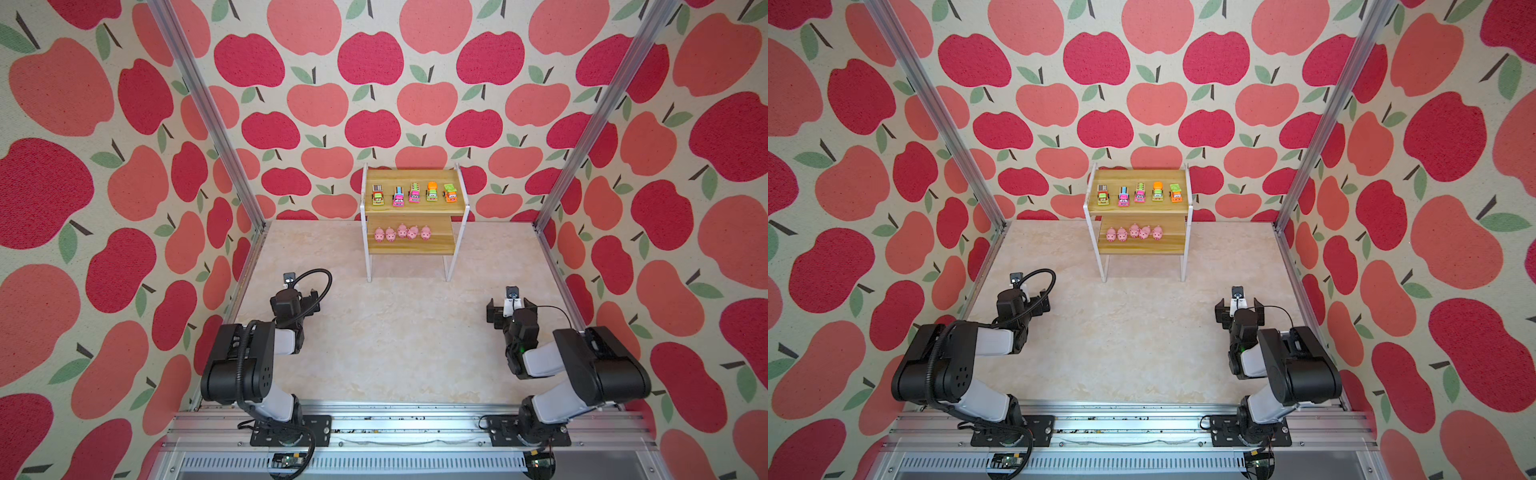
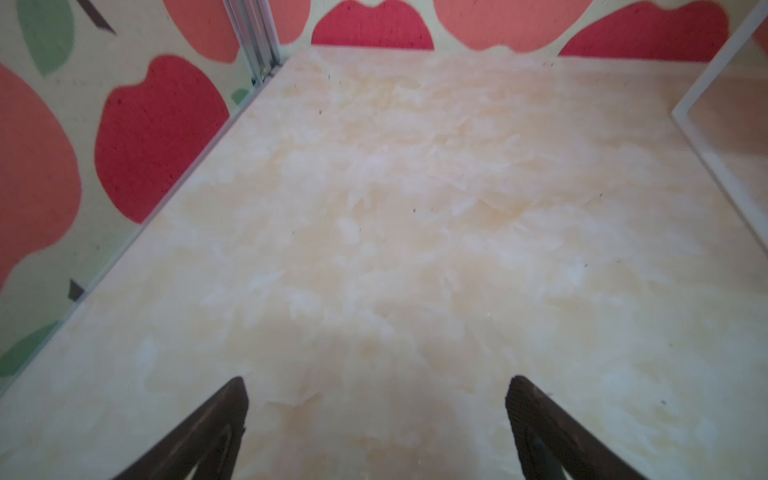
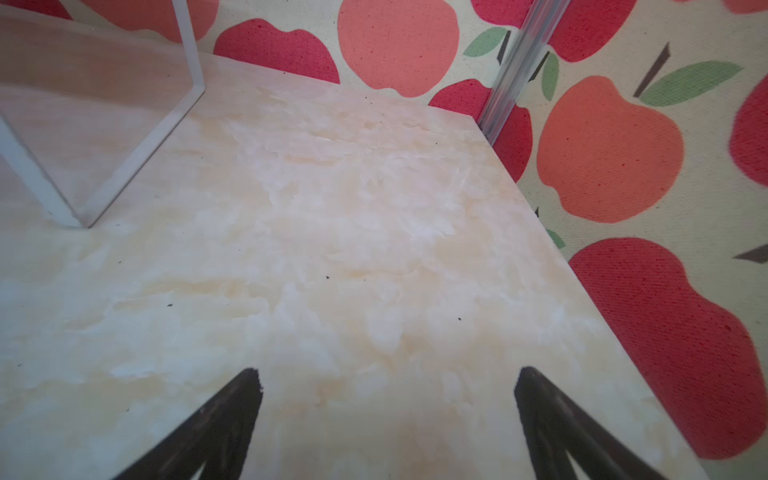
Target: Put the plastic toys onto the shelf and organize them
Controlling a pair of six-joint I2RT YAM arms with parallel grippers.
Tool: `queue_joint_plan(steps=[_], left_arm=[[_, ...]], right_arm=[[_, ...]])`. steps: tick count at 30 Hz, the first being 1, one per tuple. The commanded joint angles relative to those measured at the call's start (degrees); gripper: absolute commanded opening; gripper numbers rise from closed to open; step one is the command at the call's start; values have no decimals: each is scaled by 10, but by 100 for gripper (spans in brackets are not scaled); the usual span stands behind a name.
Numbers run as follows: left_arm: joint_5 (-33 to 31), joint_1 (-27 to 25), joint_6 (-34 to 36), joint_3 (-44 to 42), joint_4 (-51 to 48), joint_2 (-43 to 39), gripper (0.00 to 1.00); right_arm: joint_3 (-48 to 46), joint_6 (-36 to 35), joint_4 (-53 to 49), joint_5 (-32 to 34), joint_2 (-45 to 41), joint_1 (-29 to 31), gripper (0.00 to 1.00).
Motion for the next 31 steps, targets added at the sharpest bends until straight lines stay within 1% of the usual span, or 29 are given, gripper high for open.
queue_joint_plan(steps=[1, 2, 3, 4, 5, 6, 7, 8, 9, 12, 13, 15, 24, 31], left_arm=[[20, 22, -14, 8, 44, -4, 99], [27, 26, -10, -1, 84, 8, 99], [24, 25, -4, -7, 118, 20, 99], [25, 26, -8, -1, 85, 11, 99], [25, 26, -12, 4, 65, 3, 99], [26, 26, -12, 2, 72, 4, 99], [24, 24, -6, -4, 102, 15, 99], [22, 24, -4, -6, 109, 18, 99], [20, 23, -7, -1, 86, 10, 99], [20, 22, -3, -6, 105, 15, 99], [20, 21, -4, -3, 92, 11, 99], [20, 21, -2, -5, 103, 14, 99], [20, 21, -3, -3, 99, 13, 99], [20, 21, -3, -4, 99, 13, 99]], right_arm=[[34, -12, 72, -44, 24, -7, 99], [52, -8, 27, -37, 18, -9, 99], [83, 6, -40, -44, 9, -22, 99], [109, 34, -109, -78, -1, -50, 99], [122, 52, -144, -112, -8, -69, 99], [120, 55, -153, -140, -13, -80, 99], [116, 53, -137, -137, -8, -78, 99], [112, 50, -117, -134, -2, -76, 99], [111, 49, -118, -133, -3, -76, 99], [105, 46, -108, -132, -6, -72, 99], [105, 44, -107, -139, -5, -72, 99], [112, 43, -122, -138, -7, -71, 99], [117, 42, -128, -142, -2, -70, 99], [111, 43, -119, -144, -6, -73, 99]])
